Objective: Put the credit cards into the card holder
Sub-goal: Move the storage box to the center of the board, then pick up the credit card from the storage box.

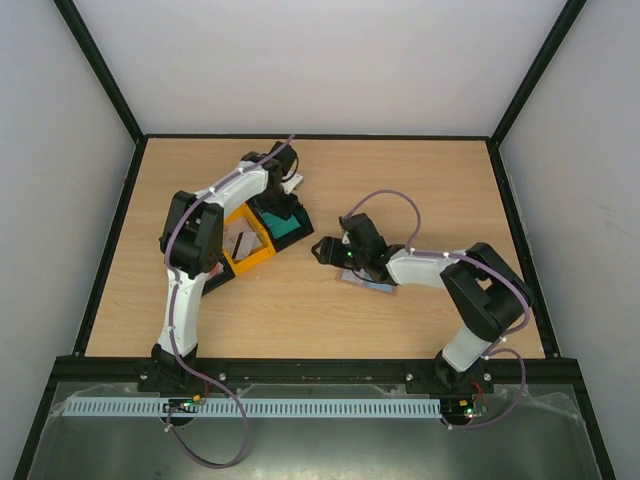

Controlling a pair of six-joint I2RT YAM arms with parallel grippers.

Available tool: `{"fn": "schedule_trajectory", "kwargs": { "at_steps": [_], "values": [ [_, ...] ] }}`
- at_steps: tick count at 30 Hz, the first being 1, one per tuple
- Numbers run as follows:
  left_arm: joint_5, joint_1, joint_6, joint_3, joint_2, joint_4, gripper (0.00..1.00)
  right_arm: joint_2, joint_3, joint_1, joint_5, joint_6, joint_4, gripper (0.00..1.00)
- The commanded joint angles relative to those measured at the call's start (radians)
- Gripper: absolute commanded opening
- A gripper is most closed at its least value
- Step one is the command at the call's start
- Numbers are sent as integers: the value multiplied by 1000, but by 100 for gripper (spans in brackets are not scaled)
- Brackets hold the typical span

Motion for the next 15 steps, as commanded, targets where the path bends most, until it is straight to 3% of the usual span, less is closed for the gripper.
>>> {"fn": "schedule_trajectory", "kwargs": {
  "at_steps": [1, 8, 15],
  "values": [
    [75, 12, 73, 33, 28, -76, 51, 47, 56, 22, 33, -25, -7, 68],
    [231, 33, 137, 30, 29, -121, 48, 130, 122, 34, 47, -43, -21, 66],
    [265, 45, 163, 9, 37, -135, 50, 212, 170, 34, 89, -36, -17, 59]
  ]
}}
